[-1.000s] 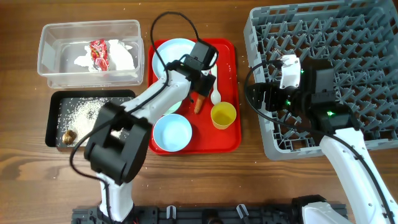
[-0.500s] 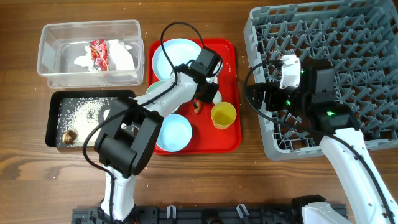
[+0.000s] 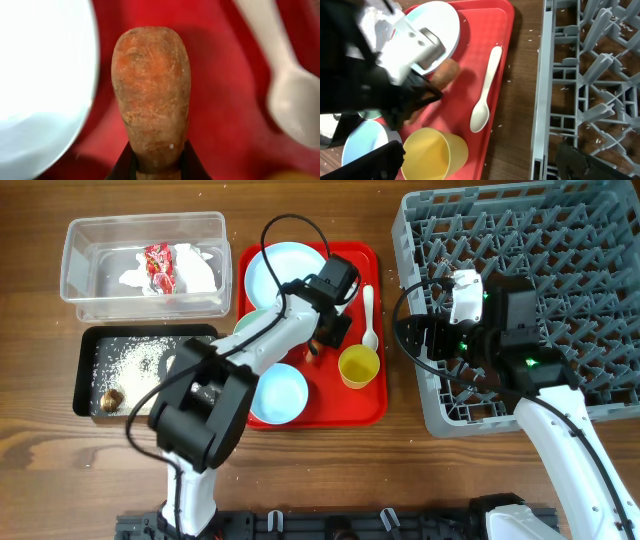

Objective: Sort waste into correct bins and load items into the dishwasher rack
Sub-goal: 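Carry the carrot to the black tray and release it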

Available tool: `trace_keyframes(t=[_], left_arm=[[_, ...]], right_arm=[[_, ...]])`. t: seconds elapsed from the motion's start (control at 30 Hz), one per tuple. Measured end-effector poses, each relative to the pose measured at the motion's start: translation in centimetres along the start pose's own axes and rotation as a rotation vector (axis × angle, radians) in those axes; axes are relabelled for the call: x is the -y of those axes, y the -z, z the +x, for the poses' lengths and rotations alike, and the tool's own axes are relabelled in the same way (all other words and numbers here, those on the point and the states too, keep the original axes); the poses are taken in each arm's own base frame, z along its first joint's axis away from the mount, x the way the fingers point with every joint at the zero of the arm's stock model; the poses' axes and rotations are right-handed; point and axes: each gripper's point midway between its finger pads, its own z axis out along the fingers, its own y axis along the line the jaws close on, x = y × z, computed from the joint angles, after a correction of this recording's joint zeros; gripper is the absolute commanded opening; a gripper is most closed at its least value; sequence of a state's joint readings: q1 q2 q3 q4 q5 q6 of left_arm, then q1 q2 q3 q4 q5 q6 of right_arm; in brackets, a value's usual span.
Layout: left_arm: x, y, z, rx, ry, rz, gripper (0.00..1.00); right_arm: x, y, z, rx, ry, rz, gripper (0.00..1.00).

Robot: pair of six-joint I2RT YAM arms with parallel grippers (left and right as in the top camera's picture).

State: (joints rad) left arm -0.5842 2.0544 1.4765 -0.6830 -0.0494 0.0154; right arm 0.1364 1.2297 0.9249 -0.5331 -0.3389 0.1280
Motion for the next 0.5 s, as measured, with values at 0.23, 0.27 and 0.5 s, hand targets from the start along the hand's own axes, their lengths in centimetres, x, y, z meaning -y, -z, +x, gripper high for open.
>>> trace_keyframes(t=[0.23,0.27,0.5], left_arm=[[-4.2,14.3,-3.1,0.232,0.193,-0.014,0.04],[-6.1,16.7,-2.0,0.237,0.274,-0.029,0.04],[-21.4,21.6,11.1,0.06,1.003,-0.296,0.04]], right_arm=[[0.0,0.0,0.0,-0.001,-0.001,0.0,1.0],[0.0,0.0,0.0,-0.001,-0.001,0.0,1.0],[0.0,0.0,-0.1,0.002,0.001,-0.001,1.0]])
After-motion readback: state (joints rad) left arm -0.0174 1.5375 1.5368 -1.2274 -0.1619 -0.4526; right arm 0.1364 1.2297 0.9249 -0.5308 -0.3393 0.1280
